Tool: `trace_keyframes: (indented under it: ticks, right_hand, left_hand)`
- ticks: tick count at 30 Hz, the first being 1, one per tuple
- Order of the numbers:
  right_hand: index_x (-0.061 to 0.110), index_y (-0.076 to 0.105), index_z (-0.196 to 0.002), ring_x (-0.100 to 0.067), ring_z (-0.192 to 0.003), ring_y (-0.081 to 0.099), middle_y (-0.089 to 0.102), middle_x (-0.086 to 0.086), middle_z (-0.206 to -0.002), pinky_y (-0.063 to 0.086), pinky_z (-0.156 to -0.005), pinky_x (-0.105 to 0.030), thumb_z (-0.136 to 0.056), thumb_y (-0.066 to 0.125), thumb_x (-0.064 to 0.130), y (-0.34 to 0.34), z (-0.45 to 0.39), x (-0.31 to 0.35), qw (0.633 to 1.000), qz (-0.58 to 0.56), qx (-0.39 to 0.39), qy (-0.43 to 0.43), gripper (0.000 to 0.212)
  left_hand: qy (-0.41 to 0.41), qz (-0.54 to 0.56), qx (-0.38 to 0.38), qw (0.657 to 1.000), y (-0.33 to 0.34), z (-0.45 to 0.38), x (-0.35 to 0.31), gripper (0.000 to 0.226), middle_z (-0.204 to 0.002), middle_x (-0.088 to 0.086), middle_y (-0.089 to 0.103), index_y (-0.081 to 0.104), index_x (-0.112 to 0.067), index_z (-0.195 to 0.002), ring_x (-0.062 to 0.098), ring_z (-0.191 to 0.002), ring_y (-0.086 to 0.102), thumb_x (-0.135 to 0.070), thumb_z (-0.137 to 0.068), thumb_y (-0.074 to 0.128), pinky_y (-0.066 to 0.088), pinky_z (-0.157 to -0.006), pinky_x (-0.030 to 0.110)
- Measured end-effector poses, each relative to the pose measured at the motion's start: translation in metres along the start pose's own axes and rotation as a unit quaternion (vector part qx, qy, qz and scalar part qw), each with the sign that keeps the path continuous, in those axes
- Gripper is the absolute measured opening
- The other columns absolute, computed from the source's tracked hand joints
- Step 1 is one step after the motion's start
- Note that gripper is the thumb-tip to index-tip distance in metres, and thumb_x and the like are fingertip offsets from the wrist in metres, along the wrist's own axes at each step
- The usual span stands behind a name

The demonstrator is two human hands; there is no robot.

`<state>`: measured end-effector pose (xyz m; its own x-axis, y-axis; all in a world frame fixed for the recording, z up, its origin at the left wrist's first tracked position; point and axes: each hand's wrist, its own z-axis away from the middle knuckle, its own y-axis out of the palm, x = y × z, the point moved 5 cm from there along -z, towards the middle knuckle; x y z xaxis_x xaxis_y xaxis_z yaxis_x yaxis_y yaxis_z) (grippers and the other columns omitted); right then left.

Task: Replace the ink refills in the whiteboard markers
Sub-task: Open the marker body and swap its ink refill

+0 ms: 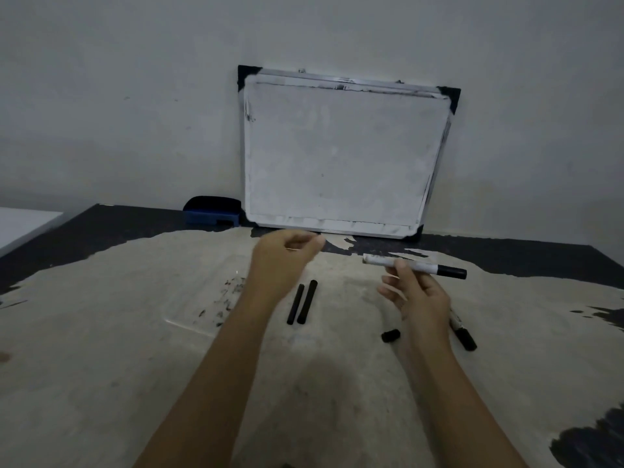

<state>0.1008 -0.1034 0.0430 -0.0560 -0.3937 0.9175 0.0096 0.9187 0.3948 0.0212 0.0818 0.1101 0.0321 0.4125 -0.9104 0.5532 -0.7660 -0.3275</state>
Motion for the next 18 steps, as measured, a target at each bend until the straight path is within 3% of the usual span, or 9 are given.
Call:
trace_keyframes:
  ticks: [2,5,9,14,18]
  right_hand:
    - [0.011,0.069,-0.090,-0.014,-0.076,0.064,0.068,-0.005,-0.087,0.058,-0.067,-0.027,-0.085,0.065,0.019,0.005,0.001,0.001,0.999,-0.025,0.020,0.016,0.010]
    - [0.012,0.069,-0.086,-0.012,-0.073,0.060,0.065,-0.004,-0.081,0.055,-0.063,-0.024,-0.081,0.065,0.020,0.013,0.003,-0.001,0.997,-0.047,0.053,0.038,0.011]
    - [0.014,0.072,-0.086,-0.014,-0.075,0.062,0.070,-0.005,-0.081,0.054,-0.065,-0.023,-0.076,0.067,0.025,0.025,0.010,-0.008,0.992,-0.059,0.093,0.058,0.016]
    - [0.015,0.074,-0.091,-0.017,-0.086,0.063,0.071,-0.008,-0.094,0.053,-0.074,-0.027,-0.069,0.069,0.032,0.032,0.016,-0.012,0.989,-0.053,0.128,0.059,0.029]
    - [0.012,0.072,-0.089,-0.014,-0.078,0.063,0.070,-0.005,-0.085,0.054,-0.068,-0.024,-0.070,0.069,0.026,0.038,0.016,-0.012,0.986,-0.065,0.141,0.065,0.024]
  left_hand:
    - [-0.031,0.107,0.039,0.993,0.027,0.009,-0.003,0.022,-0.089,-0.006,0.069,0.068,-0.019,-0.098,0.004,-0.082,0.065,-0.034,-0.082,0.065,0.048,-0.067,0.011]
    - [-0.092,0.212,0.062,0.971,0.063,0.019,0.009,0.020,-0.098,-0.006,0.069,0.065,-0.024,-0.097,0.009,-0.096,0.064,-0.034,-0.080,0.067,0.050,-0.083,0.019]
    - [-0.134,0.338,0.085,0.928,0.083,0.023,0.023,0.022,-0.105,0.008,0.072,0.071,-0.016,-0.100,0.017,-0.099,0.067,-0.029,-0.082,0.066,0.052,-0.092,0.031]
    - [-0.134,0.401,0.068,0.904,0.086,0.025,0.027,0.026,-0.103,0.007,0.072,0.069,-0.010,-0.104,0.013,-0.093,0.067,-0.022,-0.082,0.065,0.053,-0.084,0.022]
    - [-0.105,0.418,0.032,0.902,0.072,0.021,0.020,0.023,-0.105,0.010,0.071,0.070,-0.008,-0.100,0.018,-0.099,0.066,-0.020,-0.082,0.065,0.049,-0.094,0.030]
